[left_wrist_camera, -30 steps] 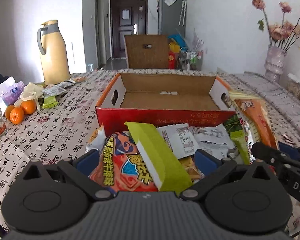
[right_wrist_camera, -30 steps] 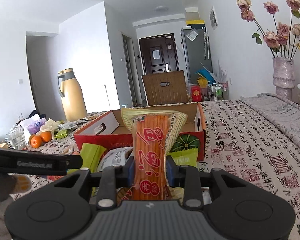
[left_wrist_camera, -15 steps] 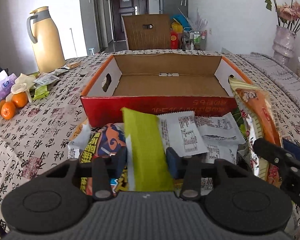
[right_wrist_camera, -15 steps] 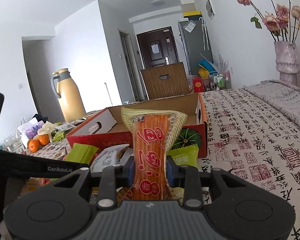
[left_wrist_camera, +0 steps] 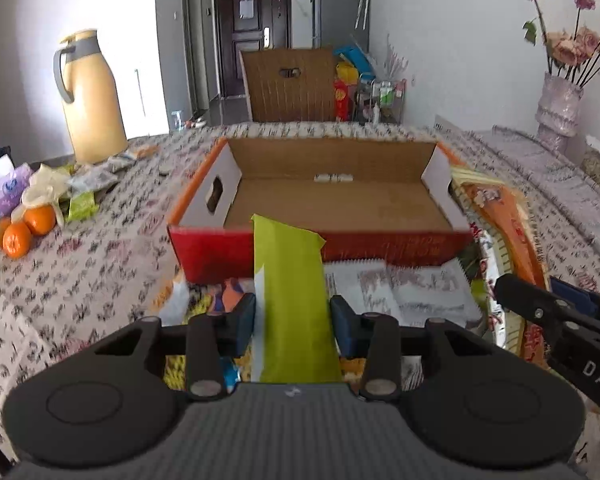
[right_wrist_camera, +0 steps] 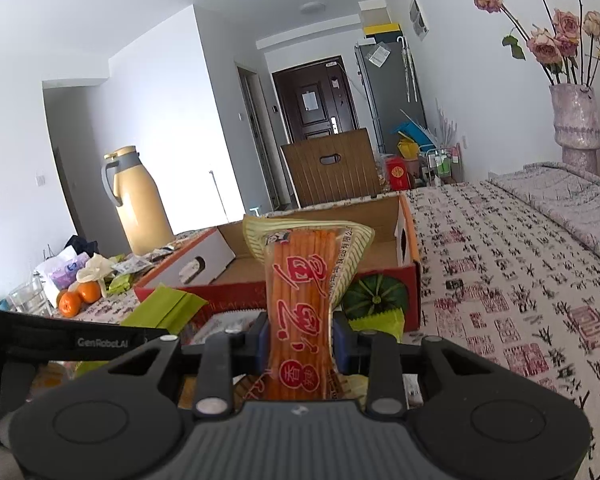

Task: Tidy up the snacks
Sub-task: 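Grasp the green bar with the left gripper while the right gripper carries the sausage packet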

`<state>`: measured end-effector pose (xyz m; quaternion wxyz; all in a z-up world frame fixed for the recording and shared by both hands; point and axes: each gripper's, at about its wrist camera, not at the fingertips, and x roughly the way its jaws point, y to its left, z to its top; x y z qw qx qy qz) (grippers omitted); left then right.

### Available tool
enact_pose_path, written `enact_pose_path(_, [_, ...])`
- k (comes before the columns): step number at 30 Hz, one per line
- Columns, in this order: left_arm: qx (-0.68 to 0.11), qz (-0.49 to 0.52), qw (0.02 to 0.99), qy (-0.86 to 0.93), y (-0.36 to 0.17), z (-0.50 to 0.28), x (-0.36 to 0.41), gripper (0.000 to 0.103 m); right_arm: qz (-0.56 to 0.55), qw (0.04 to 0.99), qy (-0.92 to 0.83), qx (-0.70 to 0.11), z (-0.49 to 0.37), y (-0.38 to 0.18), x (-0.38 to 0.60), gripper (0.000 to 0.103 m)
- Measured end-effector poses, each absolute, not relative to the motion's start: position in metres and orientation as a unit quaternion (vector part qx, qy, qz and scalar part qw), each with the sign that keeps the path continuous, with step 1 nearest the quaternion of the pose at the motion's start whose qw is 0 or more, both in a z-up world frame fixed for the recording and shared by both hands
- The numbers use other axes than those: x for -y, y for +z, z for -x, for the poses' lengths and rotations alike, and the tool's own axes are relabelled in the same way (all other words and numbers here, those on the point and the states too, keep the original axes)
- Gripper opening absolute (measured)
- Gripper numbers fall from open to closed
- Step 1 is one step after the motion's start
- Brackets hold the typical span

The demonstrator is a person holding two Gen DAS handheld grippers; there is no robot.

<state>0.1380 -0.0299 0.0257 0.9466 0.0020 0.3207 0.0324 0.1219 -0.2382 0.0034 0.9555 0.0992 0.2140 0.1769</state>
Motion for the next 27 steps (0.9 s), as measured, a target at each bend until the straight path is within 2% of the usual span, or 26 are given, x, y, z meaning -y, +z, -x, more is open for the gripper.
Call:
enact_pose_path(8, [-0.280,-0.008,0.960,0.013,0.064,-0.158,0.026,0.041,-0.075,0.961,0.178,-0.197,-0.148,0.034,0.228,0.030])
enact_pose_path(17, [-0.277,-0.023,0.960,0.013,0.087,-0.219,0.019,0.041,-0.051,0.965,0.174,-0.189,-0.207,0.071,0.216,0.030])
enact_pose_path(27, [-0.326,-0.013,0.944,0.052,0.068,-0.302,-0.001,0.041,-0.031,0.949,0.173,-0.261,-0.302,0.058,0.186,0.030])
